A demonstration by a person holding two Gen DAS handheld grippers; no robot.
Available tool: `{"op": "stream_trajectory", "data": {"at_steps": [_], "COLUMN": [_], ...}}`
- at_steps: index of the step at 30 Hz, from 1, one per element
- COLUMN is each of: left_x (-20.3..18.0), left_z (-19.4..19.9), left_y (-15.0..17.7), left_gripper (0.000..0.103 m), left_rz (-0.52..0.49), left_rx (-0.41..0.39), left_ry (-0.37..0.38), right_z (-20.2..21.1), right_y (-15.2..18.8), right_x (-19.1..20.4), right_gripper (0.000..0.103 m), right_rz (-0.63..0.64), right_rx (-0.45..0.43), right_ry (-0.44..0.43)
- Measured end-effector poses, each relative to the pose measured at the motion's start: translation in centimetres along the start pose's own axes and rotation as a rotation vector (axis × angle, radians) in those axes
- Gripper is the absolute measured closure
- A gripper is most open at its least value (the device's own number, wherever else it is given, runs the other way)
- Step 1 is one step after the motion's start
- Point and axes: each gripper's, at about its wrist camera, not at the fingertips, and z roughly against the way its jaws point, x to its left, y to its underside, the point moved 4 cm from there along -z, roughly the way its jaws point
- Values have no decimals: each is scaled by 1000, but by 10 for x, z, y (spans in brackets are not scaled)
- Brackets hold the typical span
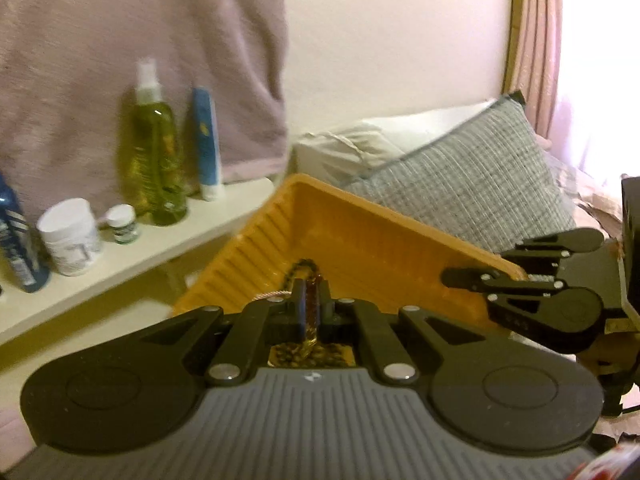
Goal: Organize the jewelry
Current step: 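Carry the brown bracelet into the tray and open the left gripper while the right holds the tray, then return the left gripper to the black watch and grasp its strap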
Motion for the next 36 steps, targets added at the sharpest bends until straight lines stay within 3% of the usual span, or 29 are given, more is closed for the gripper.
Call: {"op": "stream_trajectory", "data": {"at_steps": [15, 18, 19, 27, 36], "left_x": [-16, -15, -13, 18, 77], "left_z": [-22, -21, -20, -3, 34], "left_y": [10, 10, 10, 17, 54], "left_gripper": [98, 83, 82, 82, 77], "left_rz": [28, 38, 43, 90, 215], "left_rx": [47, 42, 36, 24, 10], "left_ry": [40, 30, 24, -77, -297], "right_z": [1, 1, 1, 1, 2], "right_y": [0, 0, 0, -1, -1], "right_x": [1, 1, 1, 2, 2], "right_gripper": [98, 98, 98, 98, 98], "right_rz": [-3, -2, -2, -2, 0], "right_rx": [0, -1, -1, -1, -1], "right_ry": [0, -1, -1, -2, 0]}}
